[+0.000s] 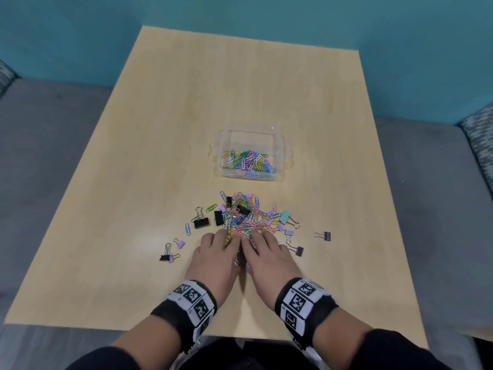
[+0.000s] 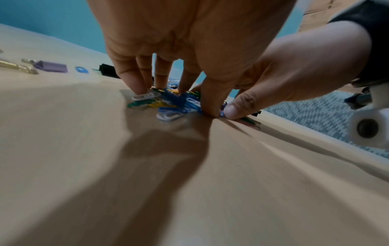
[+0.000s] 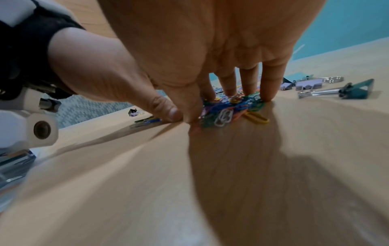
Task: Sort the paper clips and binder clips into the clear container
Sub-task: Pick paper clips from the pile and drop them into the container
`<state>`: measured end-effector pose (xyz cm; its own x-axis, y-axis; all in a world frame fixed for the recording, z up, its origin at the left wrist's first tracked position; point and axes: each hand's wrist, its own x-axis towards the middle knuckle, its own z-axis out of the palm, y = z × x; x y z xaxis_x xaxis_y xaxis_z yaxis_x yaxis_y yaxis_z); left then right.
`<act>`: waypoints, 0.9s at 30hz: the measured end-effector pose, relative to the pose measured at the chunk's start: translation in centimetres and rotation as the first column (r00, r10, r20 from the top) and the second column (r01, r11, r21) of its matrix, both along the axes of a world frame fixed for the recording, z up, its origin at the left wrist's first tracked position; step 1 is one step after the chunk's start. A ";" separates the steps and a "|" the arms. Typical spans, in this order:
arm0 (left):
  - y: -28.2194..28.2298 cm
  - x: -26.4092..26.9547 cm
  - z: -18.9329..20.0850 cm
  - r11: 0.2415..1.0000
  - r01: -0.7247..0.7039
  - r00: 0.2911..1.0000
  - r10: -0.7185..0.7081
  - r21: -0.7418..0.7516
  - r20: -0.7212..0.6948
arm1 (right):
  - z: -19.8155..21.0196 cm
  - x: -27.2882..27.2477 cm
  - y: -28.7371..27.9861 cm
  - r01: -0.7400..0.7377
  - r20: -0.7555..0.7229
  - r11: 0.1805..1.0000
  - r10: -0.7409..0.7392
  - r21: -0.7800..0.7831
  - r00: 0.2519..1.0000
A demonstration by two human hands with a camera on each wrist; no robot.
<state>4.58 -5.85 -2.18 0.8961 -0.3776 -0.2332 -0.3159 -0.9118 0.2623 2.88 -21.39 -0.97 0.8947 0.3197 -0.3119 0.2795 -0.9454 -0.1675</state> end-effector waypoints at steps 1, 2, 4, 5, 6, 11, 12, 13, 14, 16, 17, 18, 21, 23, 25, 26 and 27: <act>0.1 0.2 -0.2 1.000 0.012 1.000 -0.012 -0.006 0.008 | 0.0 0.1 0.1 -0.011 0.010 1.000 0.011 0.002 1.000; 0.2 0.4 -0.3 1.000 0.030 0.999 -0.030 -0.002 0.021 | 0.1 0.3 0.1 -0.024 0.015 1.000 0.024 -0.002 1.000; 0.3 0.7 -0.4 0.997 0.073 0.995 -0.075 0.028 0.062 | 0.3 0.4 0.1 -0.059 0.025 0.998 0.060 -0.027 0.998; 0.3 0.8 -0.4 0.995 0.091 0.992 -0.095 0.044 0.079 | 0.3 0.5 0.1 -0.073 0.021 0.996 0.074 -0.044 0.997; 0.3 0.9 -0.5 0.993 0.105 0.991 -0.109 0.053 0.081 | 0.4 0.7 0.0 -0.081 0.010 0.995 0.082 -0.059 0.997; 0.4 1.3 -0.5 0.991 0.121 0.992 -0.123 0.062 0.020 | 1.5 1.7 -0.3 -0.107 -0.101 0.993 0.102 -0.044 0.990; 0.3 1.5 -0.2 0.991 0.120 0.993 -0.120 0.059 0.000 | 1.7 1.8 -0.4 -0.111 -0.114 0.993 0.105 -0.041 0.988; 0.3 1.6 0.0 0.992 0.115 0.993 -0.114 0.054 -0.020 | 1.9 2.0 -0.4 -0.118 -0.124 0.992 0.112 -0.042 0.986; 0.3 1.8 0.1 0.993 0.107 0.994 -0.105 0.049 -0.044 | 2.0 2.2 -0.5 -0.122 -0.130 0.992 0.116 -0.042 0.985; 0.4 2.1 0.2 0.995 0.096 0.992 -0.093 0.030 -0.081 | 2.2 2.5 -0.6 -0.120 -0.157 0.992 0.113 -0.035 0.981; 0.4 2.3 0.3 0.995 0.097 0.992 -0.095 0.021 -0.088 | 2.2 2.7 -0.6 -0.118 -0.170 0.993 0.111 -0.028 0.979; 0.4 2.4 0.4 0.995 0.098 0.990 -0.096 0.016 -0.102 | 2.2 2.9 -0.7 -0.116 -0.178 0.993 0.111 -0.019 0.978; 0.5 2.9 0.4 0.996 0.088 0.988 -0.087 0.003 -0.128 | 2.0 3.5 -0.9 -0.111 -0.183 0.994 0.110 0.006 0.977; 0.5 3.3 0.5 0.996 0.091 0.985 -0.088 0.014 -0.147 | 1.7 3.8 -1.1 -0.100 -0.182 0.994 0.104 0.031 0.978; 0.4 3.8 0.6 0.997 0.076 0.982 -0.074 0.003 -0.174 | 1.7 4.2 -1.4 -0.078 -0.185 0.995 0.088 0.061 0.979; 0.4 4.0 0.6 0.998 0.064 0.980 -0.065 -0.009 -0.186 | 1.6 4.4 -1.6 -0.073 -0.195 0.994 0.087 0.076 0.977; 0.4 4.2 0.8 0.999 0.049 0.978 -0.052 -0.018 -0.202 | 1.5 4.5 -1.8 -0.069 -0.206 0.993 0.087 0.093 0.975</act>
